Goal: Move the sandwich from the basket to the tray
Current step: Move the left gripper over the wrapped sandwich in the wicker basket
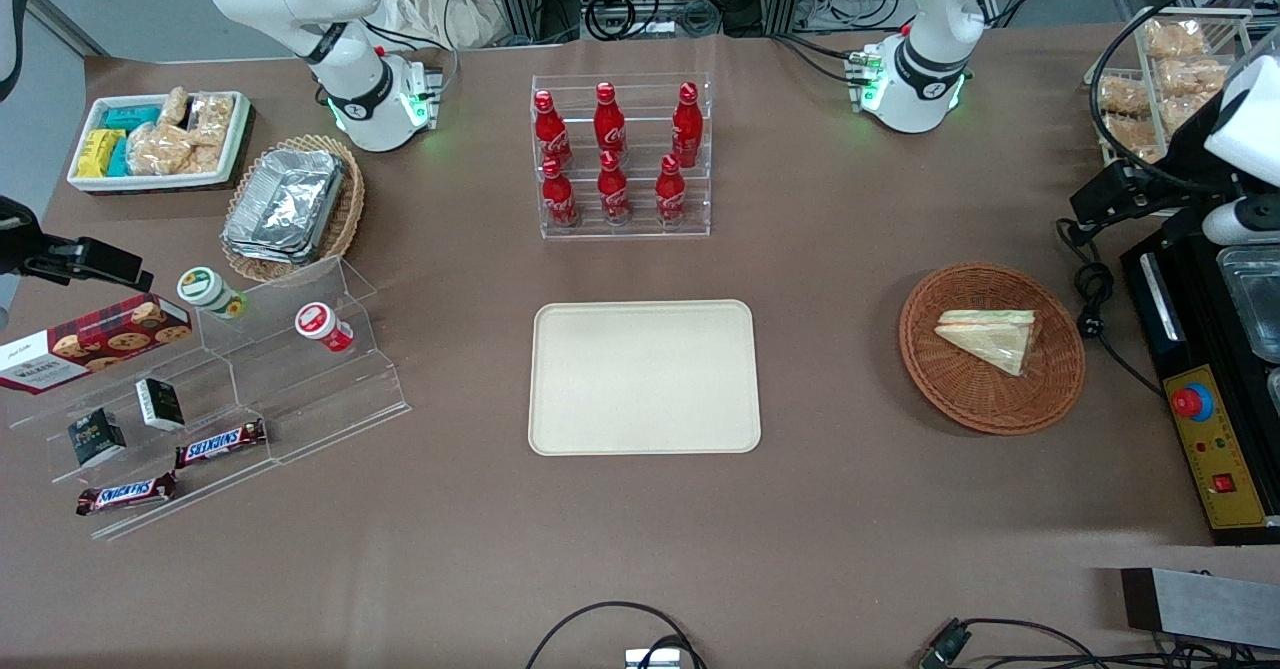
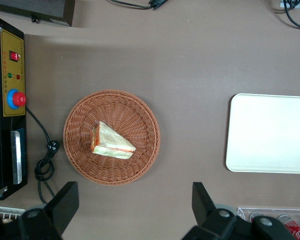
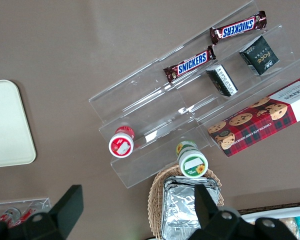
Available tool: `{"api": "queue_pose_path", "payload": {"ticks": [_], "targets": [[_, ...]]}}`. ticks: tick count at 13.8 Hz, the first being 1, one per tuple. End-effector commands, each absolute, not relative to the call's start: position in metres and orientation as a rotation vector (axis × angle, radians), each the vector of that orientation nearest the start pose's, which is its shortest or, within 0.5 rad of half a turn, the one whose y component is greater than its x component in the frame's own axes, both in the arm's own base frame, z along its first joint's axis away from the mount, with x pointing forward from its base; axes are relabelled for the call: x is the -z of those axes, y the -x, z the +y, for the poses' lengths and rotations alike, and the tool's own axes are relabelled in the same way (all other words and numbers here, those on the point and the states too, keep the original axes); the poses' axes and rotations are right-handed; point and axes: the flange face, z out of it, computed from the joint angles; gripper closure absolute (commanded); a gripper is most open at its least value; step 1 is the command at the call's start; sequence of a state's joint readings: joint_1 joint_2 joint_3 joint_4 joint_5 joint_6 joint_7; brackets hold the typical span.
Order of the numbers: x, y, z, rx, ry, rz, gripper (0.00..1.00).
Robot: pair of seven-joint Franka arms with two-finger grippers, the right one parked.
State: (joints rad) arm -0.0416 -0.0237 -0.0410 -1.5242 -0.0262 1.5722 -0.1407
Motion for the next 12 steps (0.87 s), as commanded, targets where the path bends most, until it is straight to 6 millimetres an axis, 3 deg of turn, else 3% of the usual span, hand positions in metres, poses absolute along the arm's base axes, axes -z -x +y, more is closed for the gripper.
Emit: {"api": "queue_pose_path", "payload": {"ticks": [1,5,9,10,12], "targets": [[-0.668,-0.544,-0.043,0.098,3.18,-0.118,0.0],[-0.645,-0.55,-0.037,-0.014,3.152,-0.139,0.0],[-0.588,-0.559,-0.014,-0.138,3.093,-0.328,0.0],[-0.575,-0.56,0.0,-0.144,3.093,-0.419,0.0],[-0.547,-0.556,0.004,-0.108,3.074,-0.551,0.0]]}}
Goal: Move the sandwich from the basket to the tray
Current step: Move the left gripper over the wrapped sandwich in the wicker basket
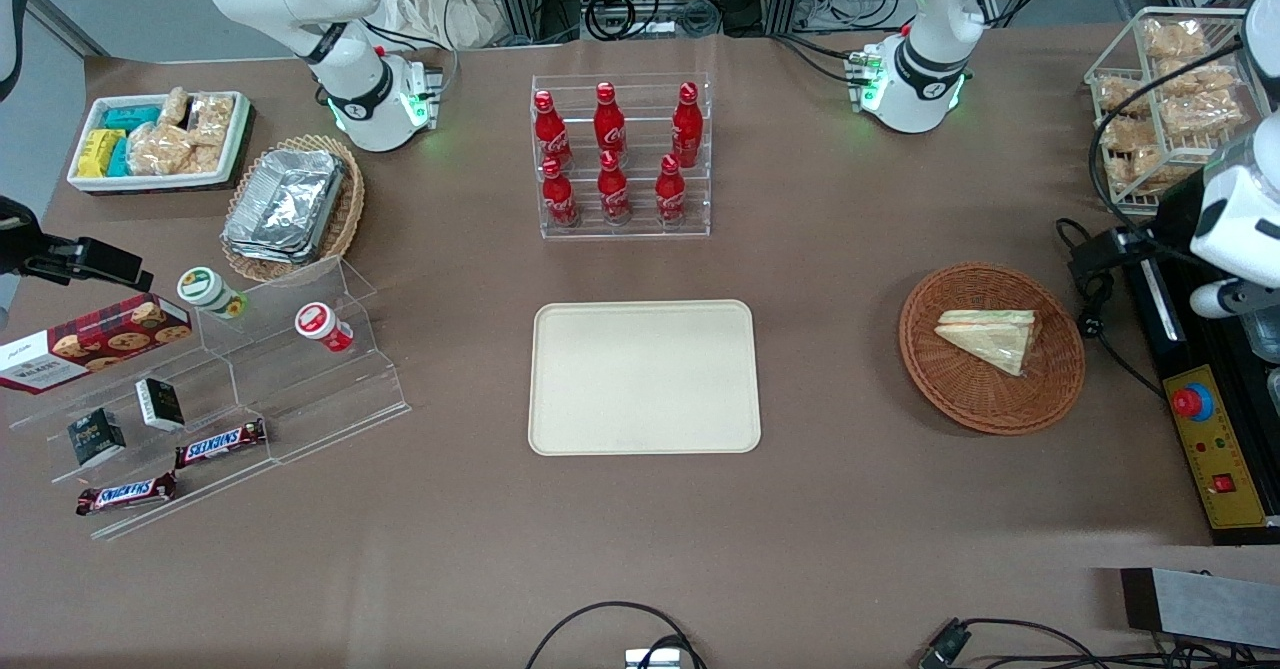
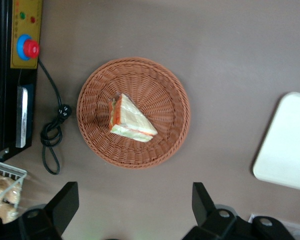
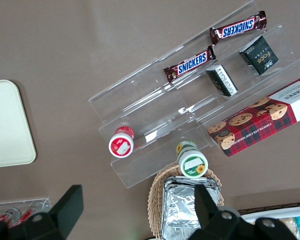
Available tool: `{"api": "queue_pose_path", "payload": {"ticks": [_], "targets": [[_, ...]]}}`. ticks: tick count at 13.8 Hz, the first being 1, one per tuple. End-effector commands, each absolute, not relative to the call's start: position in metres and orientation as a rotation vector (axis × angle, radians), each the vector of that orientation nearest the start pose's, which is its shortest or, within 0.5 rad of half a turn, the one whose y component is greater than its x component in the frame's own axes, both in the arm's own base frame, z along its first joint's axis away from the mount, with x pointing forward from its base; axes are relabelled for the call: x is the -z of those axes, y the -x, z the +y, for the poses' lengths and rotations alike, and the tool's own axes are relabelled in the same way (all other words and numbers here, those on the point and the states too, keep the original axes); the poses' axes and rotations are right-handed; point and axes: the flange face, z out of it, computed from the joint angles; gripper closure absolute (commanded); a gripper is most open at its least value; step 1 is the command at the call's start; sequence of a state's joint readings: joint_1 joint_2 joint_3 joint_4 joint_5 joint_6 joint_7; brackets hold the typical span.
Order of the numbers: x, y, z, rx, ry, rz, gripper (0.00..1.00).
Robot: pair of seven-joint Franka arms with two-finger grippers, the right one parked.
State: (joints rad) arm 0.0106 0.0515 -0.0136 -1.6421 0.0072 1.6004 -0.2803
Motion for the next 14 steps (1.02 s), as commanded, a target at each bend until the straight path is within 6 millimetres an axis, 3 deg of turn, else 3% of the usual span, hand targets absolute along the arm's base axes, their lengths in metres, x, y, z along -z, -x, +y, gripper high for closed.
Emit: {"api": "queue_pose_path", "payload": {"ticks": [1,4,10,14], "targets": [[-0.526,-0.549,0.004,-0.084,3.067,-0.608,0.0],[-0.468,-0.523,0.007,0.036,3.03,-0.864,0.0],[-0.415,-0.509,0.021,0.071,3.014,-1.064,0.0],[-0.365,-0.491,0.038,0.174,3.002,-1.146,0.0]]}}
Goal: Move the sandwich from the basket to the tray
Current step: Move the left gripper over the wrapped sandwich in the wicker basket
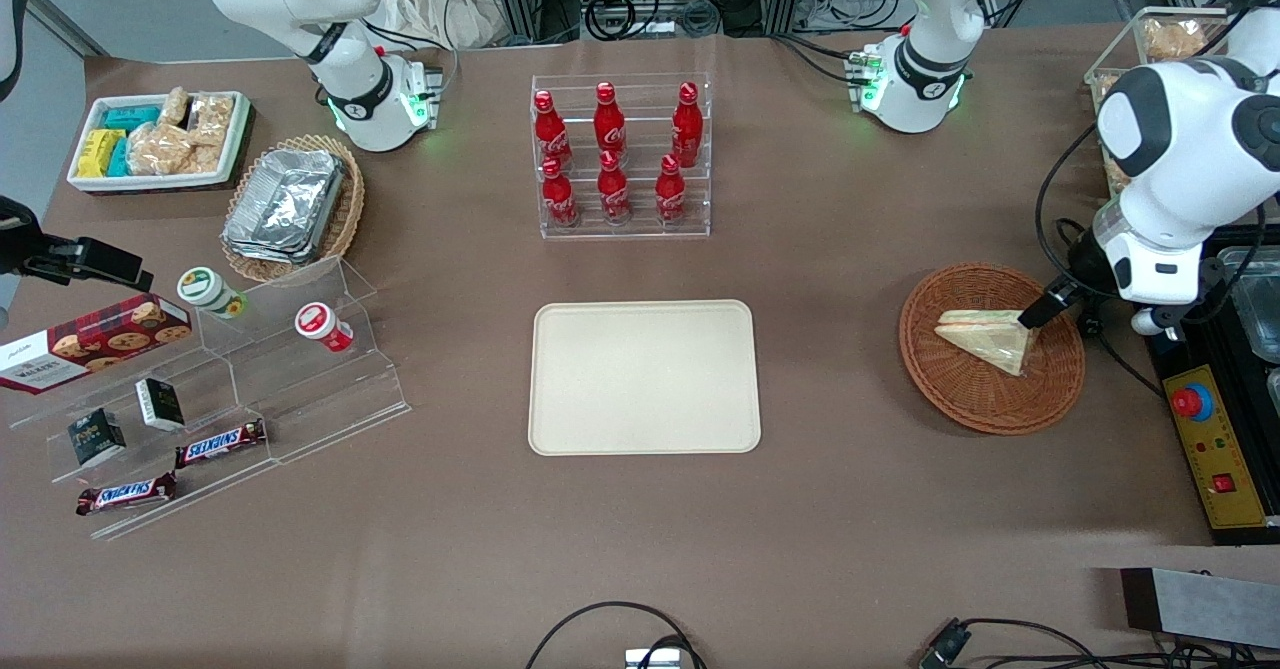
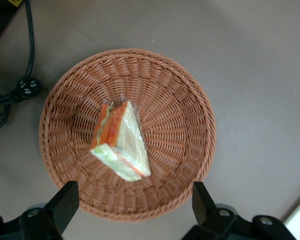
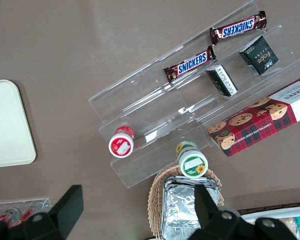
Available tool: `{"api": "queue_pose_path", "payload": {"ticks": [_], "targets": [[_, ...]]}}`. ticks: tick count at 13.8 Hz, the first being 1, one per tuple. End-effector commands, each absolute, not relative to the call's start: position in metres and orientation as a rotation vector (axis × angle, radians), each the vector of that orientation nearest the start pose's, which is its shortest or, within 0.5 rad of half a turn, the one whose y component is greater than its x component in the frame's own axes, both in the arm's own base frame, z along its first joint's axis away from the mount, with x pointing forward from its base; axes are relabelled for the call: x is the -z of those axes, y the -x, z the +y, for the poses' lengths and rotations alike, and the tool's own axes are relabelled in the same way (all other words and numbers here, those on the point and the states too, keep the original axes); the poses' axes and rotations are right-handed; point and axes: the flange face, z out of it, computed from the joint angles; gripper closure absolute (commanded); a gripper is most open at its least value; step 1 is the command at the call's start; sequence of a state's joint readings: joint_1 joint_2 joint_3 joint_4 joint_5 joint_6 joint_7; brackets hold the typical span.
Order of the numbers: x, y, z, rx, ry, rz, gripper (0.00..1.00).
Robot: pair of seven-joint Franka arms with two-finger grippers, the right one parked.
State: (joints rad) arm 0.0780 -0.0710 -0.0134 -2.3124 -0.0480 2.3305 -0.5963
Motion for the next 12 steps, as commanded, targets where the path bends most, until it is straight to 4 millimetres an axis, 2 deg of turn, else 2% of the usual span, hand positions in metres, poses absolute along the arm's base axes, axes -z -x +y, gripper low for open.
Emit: {"api": "queue_pose_path", "payload": {"ticks": [1,5,8,10,12], "targets": [[-0.354,-0.489,0.038,0.184,3.0,-1.15,0.0],[-0.322,-0.477,0.05,0.215,2.982,-1.197,0.0],[-0.304,-0.475,0.051,0.23,2.979,-1.2,0.0],[-0.291,-0.473,0.063,0.255,2.965,-1.222,0.0],[-0.282,-0.474,0.063,0.263,2.967,-1.212,0.0]]}}
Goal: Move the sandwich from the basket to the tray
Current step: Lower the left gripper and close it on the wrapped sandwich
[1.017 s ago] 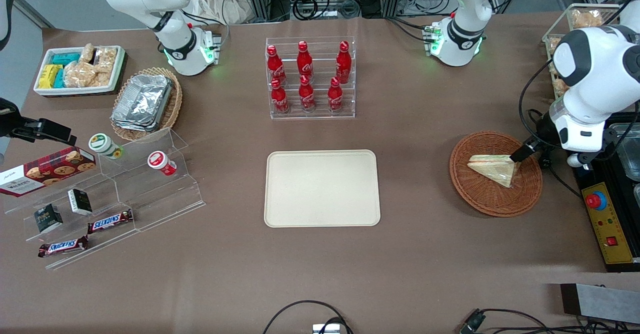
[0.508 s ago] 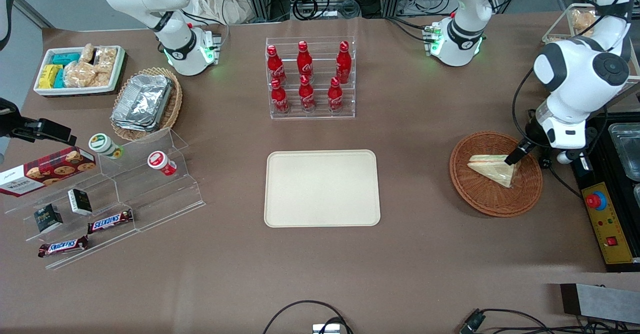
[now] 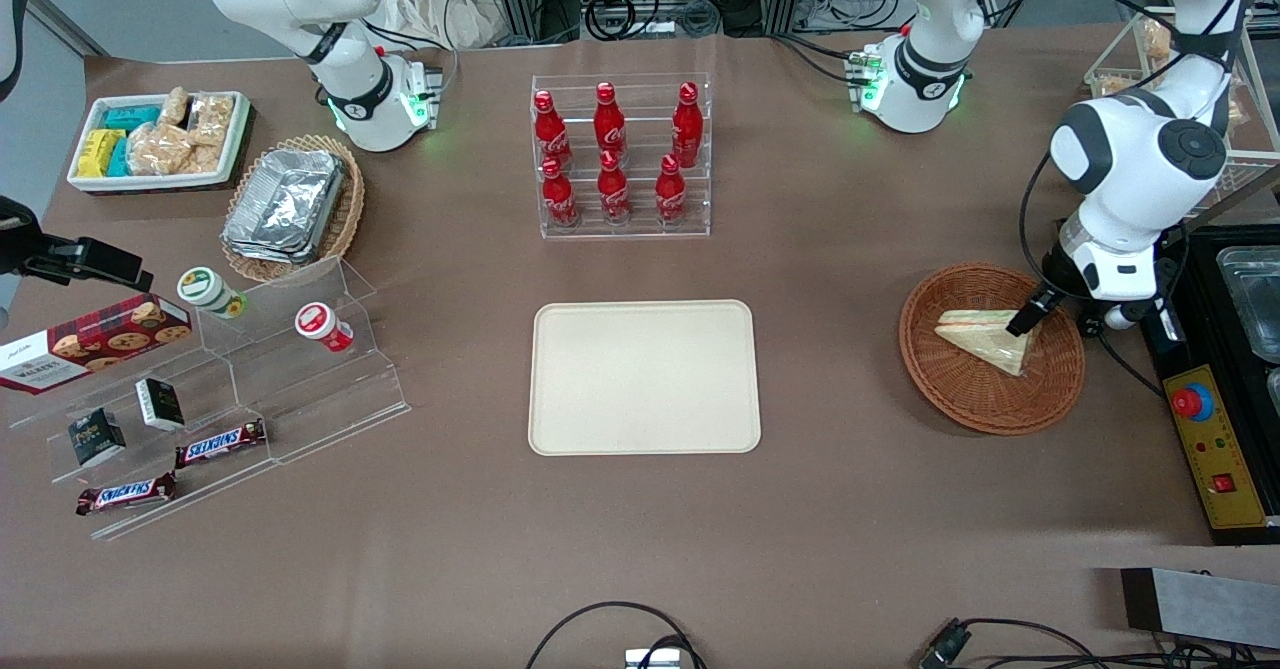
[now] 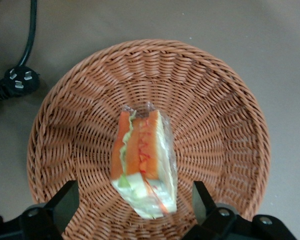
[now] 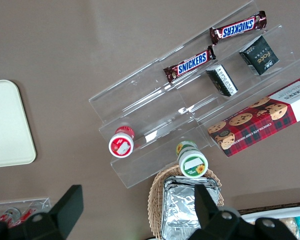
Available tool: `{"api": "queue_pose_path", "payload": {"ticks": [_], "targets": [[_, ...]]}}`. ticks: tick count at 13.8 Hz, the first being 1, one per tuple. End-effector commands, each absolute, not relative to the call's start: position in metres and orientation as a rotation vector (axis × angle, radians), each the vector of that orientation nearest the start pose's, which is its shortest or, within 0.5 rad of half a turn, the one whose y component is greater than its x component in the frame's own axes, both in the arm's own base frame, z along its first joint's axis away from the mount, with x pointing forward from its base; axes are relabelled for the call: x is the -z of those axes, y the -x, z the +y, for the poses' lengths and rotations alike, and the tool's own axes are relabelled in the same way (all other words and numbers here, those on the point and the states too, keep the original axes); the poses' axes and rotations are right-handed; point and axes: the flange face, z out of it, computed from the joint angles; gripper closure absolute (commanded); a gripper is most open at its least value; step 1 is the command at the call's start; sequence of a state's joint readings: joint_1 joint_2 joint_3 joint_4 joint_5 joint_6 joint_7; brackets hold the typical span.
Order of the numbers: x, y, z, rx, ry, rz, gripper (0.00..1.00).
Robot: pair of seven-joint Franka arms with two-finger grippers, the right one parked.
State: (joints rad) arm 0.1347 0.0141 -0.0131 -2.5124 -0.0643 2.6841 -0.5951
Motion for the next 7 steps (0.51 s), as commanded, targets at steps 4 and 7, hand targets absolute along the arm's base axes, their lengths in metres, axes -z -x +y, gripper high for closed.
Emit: {"api": "queue_pose_path", "payload": {"ticks": [4,7], "targets": [[-0.259,-0.473,0.066,0.284,2.964,-1.212,0.0],[-0.243,-0.473,0.066,0.304,2.961,-1.214,0.0]]}}
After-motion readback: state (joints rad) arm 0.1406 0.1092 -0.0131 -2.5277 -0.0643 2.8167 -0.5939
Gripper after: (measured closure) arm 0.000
